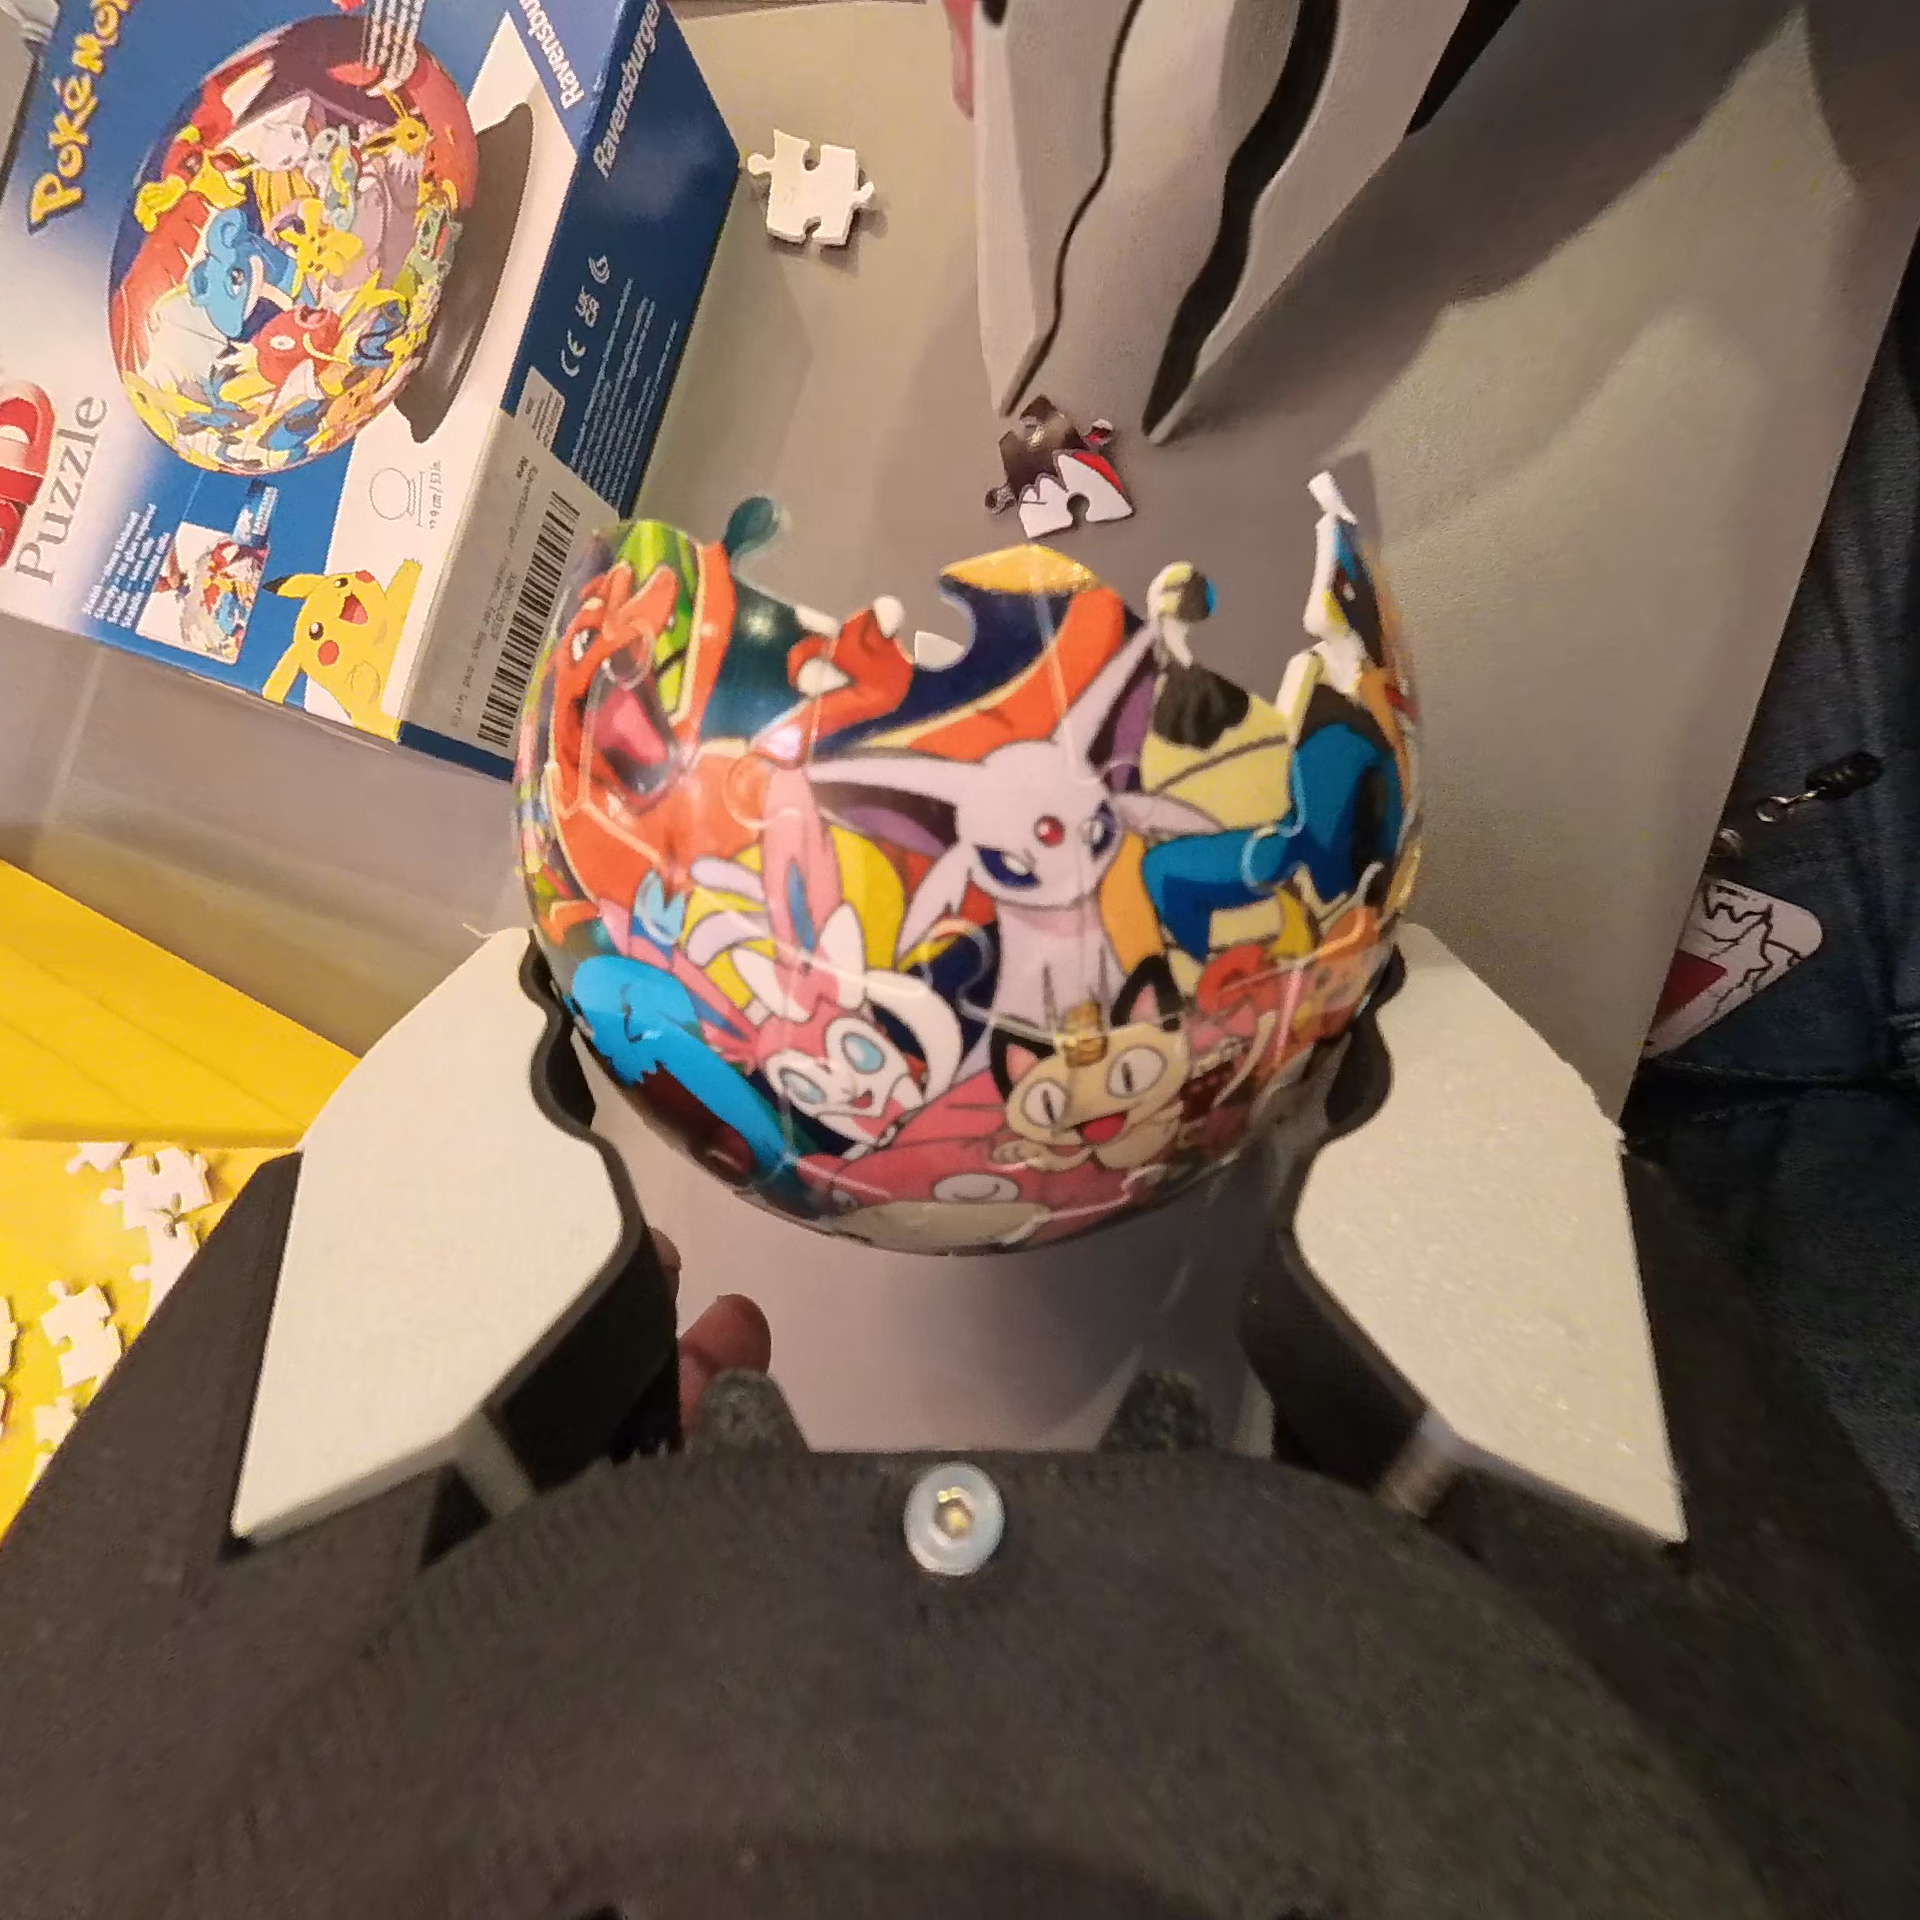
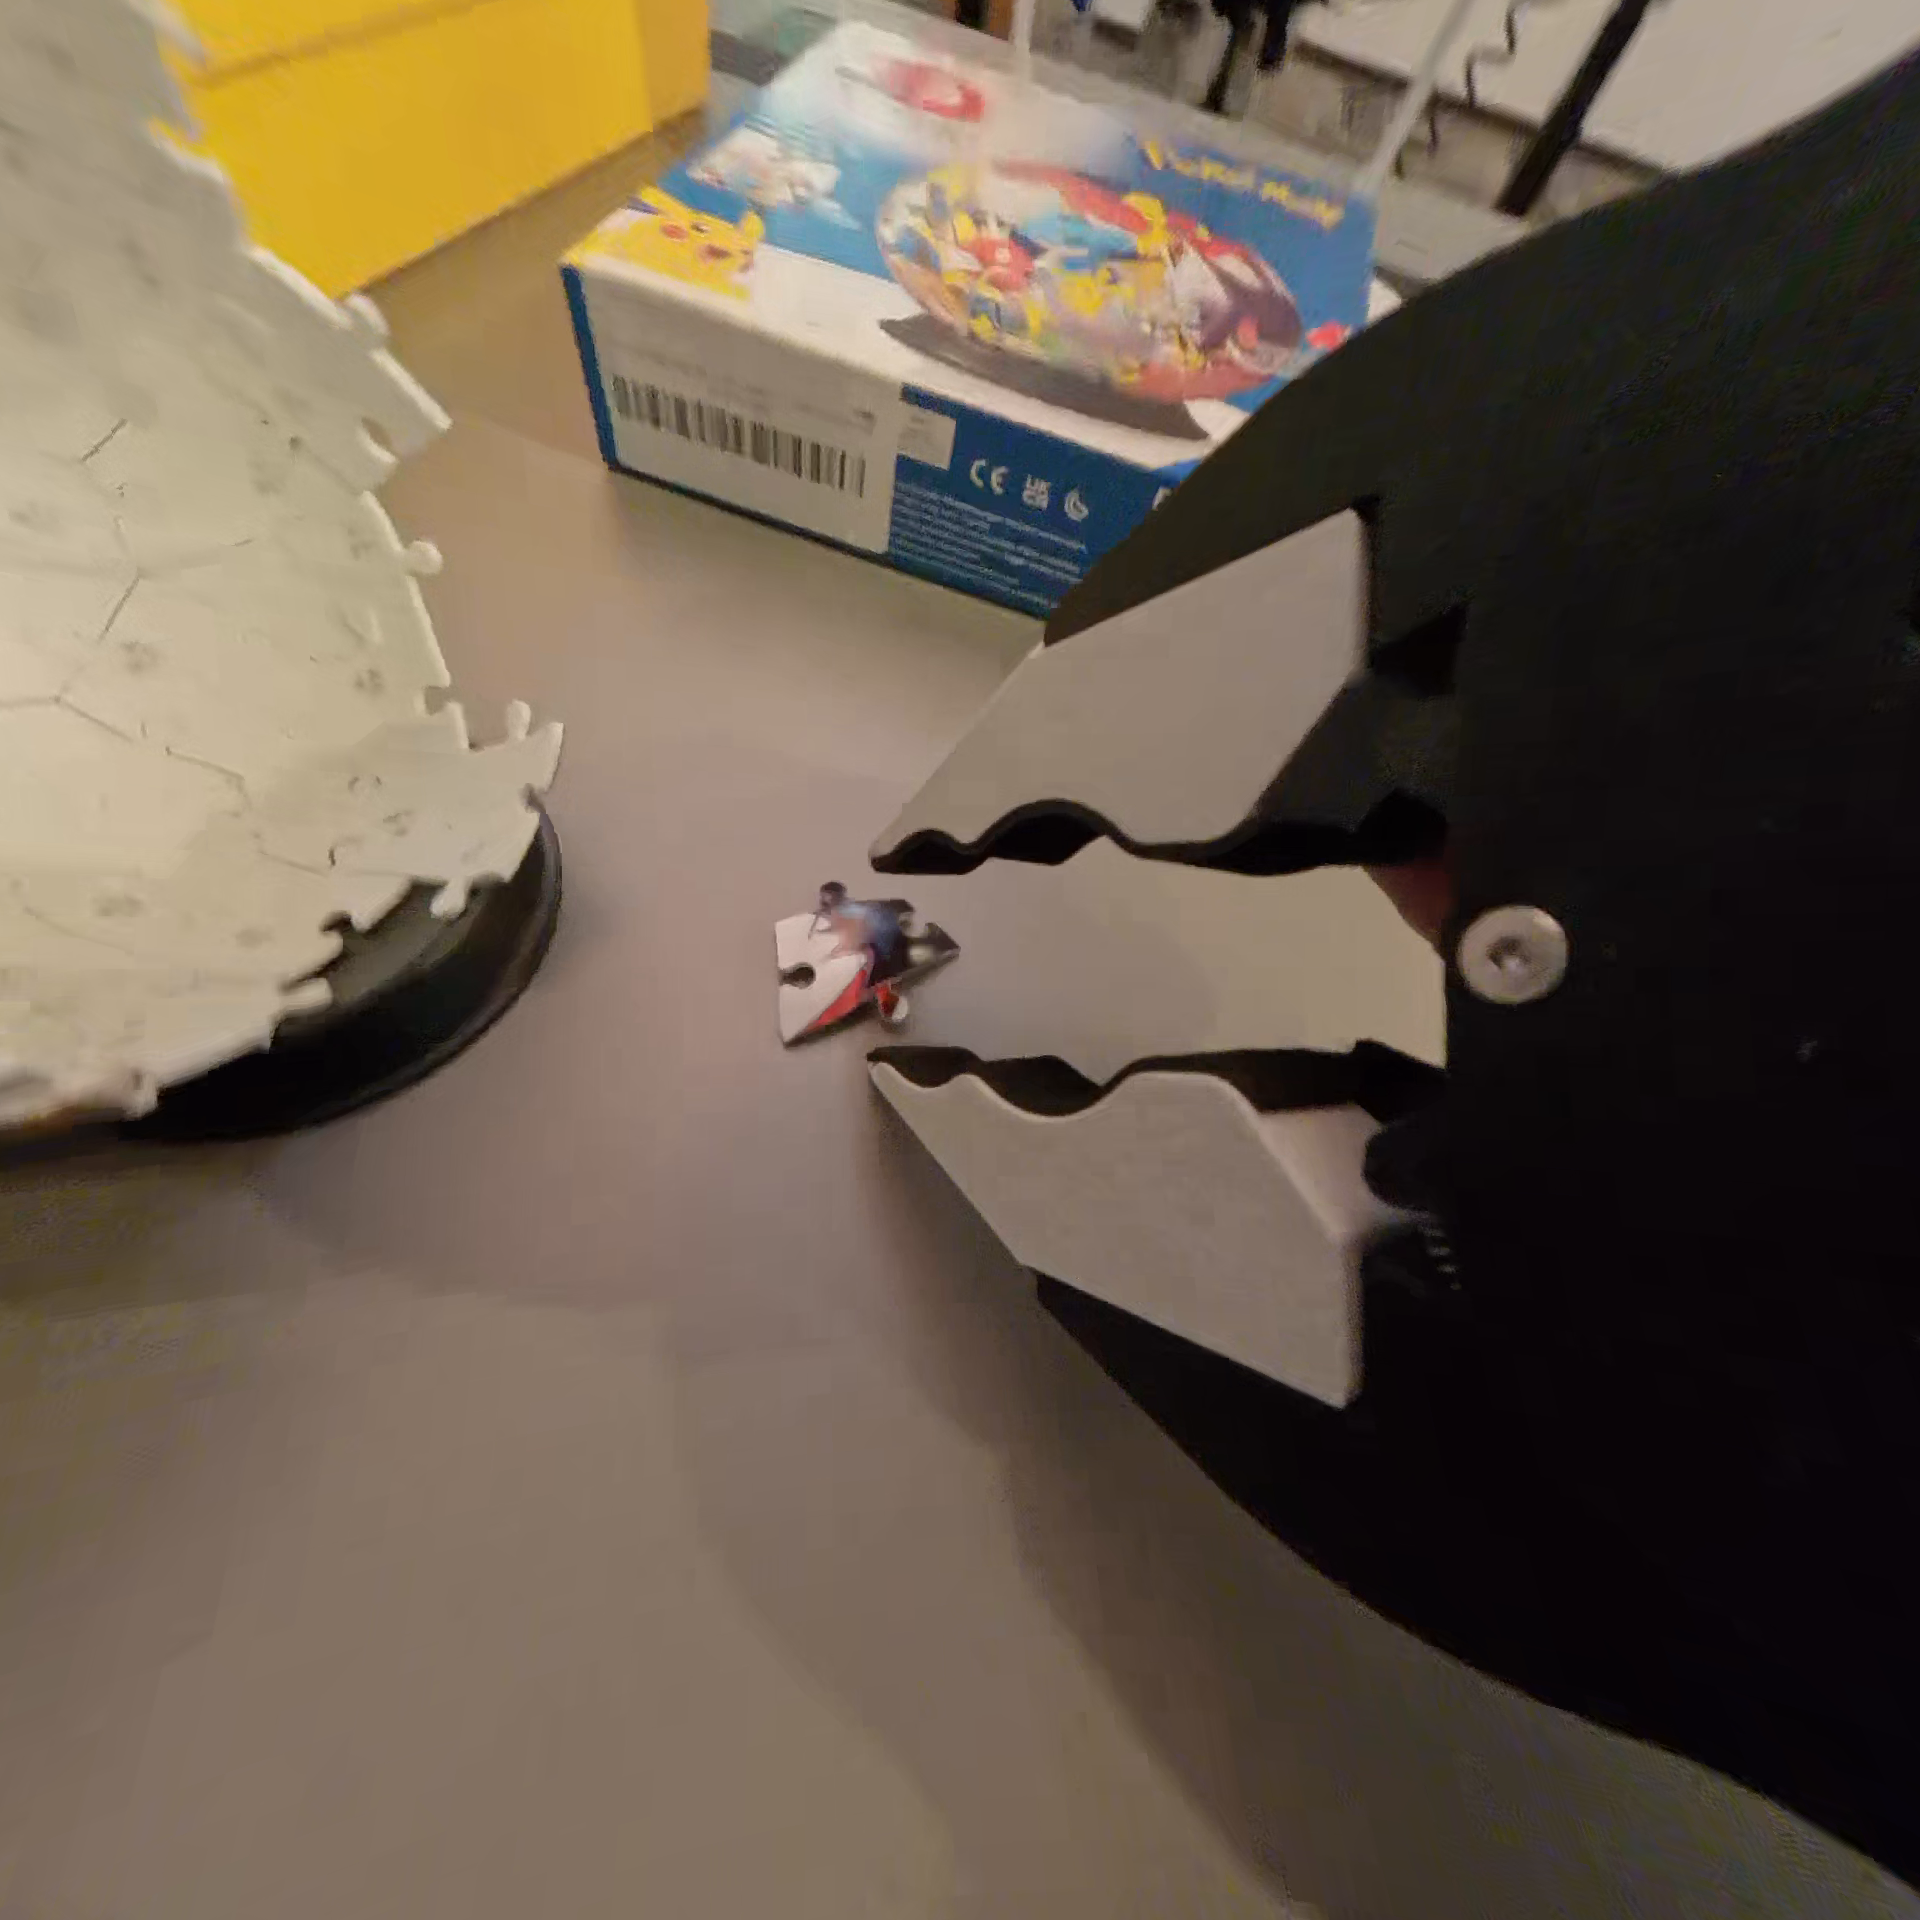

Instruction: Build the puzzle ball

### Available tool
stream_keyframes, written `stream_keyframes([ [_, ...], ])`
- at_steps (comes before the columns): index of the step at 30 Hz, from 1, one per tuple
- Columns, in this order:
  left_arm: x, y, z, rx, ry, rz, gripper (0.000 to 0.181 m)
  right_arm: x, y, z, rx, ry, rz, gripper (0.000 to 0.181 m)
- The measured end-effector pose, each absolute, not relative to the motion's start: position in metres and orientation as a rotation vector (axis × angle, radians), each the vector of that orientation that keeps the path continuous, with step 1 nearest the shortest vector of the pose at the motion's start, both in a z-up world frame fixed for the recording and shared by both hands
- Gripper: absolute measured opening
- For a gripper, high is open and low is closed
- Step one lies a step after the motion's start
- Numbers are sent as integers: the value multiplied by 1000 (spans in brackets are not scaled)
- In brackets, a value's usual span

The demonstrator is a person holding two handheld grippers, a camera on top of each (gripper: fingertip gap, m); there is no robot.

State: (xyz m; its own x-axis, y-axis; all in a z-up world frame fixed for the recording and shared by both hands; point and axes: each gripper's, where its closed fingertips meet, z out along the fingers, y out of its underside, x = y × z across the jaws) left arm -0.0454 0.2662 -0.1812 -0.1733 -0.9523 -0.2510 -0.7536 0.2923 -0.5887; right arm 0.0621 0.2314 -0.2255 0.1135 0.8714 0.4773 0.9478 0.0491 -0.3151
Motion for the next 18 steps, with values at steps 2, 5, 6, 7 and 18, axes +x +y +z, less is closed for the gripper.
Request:
stream_keyframes([
  [2,-46,266,-181,-1518,1988,-444,138,61,238,-227,-1869,-1707,-130,26],
  [5,-45,265,-181,-1519,1987,-450,138,58,242,-232,-1976,-1650,39,19],
  [6,-45,265,-181,-1517,1989,-449,138,56,245,-232,-1997,-1620,101,15],
  [7,-45,265,-181,-1515,1990,-448,138,55,248,-232,-2006,-1598,159,11],
  [18,-45,266,-181,-1517,1987,-456,138,53,251,-217,-2147,-1312,521,0],
])
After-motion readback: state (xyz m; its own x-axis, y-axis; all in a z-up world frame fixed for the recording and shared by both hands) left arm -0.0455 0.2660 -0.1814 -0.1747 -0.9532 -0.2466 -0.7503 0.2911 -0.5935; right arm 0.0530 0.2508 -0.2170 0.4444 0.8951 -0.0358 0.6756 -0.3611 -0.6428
